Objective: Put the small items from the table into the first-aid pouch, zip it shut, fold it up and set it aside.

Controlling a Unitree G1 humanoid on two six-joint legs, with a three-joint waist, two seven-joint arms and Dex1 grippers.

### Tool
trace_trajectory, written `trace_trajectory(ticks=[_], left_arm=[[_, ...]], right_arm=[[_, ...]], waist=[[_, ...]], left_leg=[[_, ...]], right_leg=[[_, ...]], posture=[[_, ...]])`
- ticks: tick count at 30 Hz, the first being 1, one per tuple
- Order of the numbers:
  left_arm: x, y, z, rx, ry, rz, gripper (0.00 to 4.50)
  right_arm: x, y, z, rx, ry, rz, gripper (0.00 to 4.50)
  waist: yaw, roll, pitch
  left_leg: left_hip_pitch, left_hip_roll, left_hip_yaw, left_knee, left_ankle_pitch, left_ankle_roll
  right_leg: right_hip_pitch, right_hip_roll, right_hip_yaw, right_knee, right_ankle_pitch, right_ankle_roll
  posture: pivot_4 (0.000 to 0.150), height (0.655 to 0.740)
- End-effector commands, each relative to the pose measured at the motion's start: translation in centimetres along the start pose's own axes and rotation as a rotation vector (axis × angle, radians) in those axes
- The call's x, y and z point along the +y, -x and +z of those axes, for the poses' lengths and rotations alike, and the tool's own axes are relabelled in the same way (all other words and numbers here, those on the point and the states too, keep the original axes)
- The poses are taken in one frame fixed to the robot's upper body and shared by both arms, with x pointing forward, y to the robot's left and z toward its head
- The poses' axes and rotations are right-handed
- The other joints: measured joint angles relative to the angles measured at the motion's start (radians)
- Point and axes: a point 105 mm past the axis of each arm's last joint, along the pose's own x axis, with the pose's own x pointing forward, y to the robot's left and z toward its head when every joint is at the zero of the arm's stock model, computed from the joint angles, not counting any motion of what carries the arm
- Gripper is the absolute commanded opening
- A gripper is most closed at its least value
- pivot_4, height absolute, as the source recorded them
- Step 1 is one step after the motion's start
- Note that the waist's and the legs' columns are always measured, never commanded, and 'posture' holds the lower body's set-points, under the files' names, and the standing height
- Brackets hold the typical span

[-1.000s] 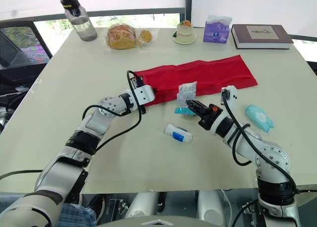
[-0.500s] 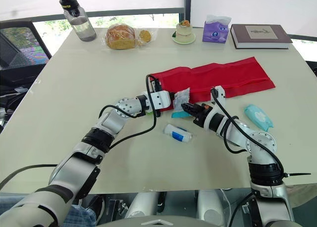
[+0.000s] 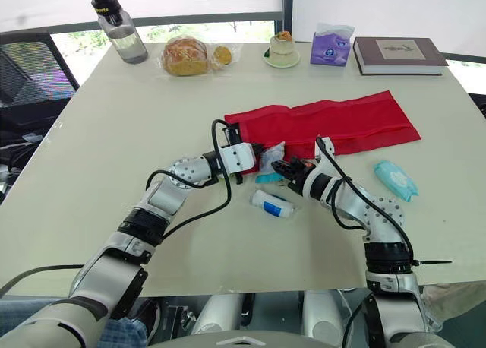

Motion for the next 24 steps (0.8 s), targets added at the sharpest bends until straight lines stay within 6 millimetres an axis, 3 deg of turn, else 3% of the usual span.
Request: trace_trajectory(ticks=[1, 9, 14, 24], left_arm=[[1.1, 0.5, 1.5, -0.059, 0.014, 0.047, 0.05], [1.6, 0.6, 2.2, -0.095, 0.208, 0.091, 0.05], [0.6, 0.9, 2.5, -0.103, 0.245, 0.061, 0.05], [-0.8, 2.1, 1.5, -0.057, 0.244, 0.015, 0.05]], right_arm=[[1.1, -0.7, 0.7, -0.028, -0.026, 0.039, 0.00], [1.0, -1.8, 0.2, -0.005, -0.030, 0.028, 0.00], [1.2, -2.7, 0.3, -0.003, -0.039, 0.024, 0.00], [1.9, -2.7, 2.8, -0.108, -0.109, 0.077, 0.00]], waist=[[-0.001, 0.000, 0.000], [-0.001, 0.000, 0.000], [-0.005, 0.000, 0.000], [-0.022, 0.001, 0.000]], left_leg=[[0.000, 0.000, 0.000, 0.000, 0.000, 0.000], [0.000, 0.000, 0.000, 0.000, 0.000, 0.000], [0.001, 0.001, 0.000, 0.000, 0.000, 0.000], [0.001, 0.002, 0.001, 0.000, 0.000, 0.000]], right_leg=[[0.000, 0.000, 0.000, 0.000, 0.000, 0.000], [0.000, 0.000, 0.000, 0.000, 0.000, 0.000], [0.000, 0.001, 0.001, 0.000, 0.000, -0.001], [0.000, 0.002, 0.001, 0.000, 0.001, -0.001]], posture=[[0.150, 0.7332], [0.150, 0.7332], [0.150, 0.7332], [0.150, 0.7332]])
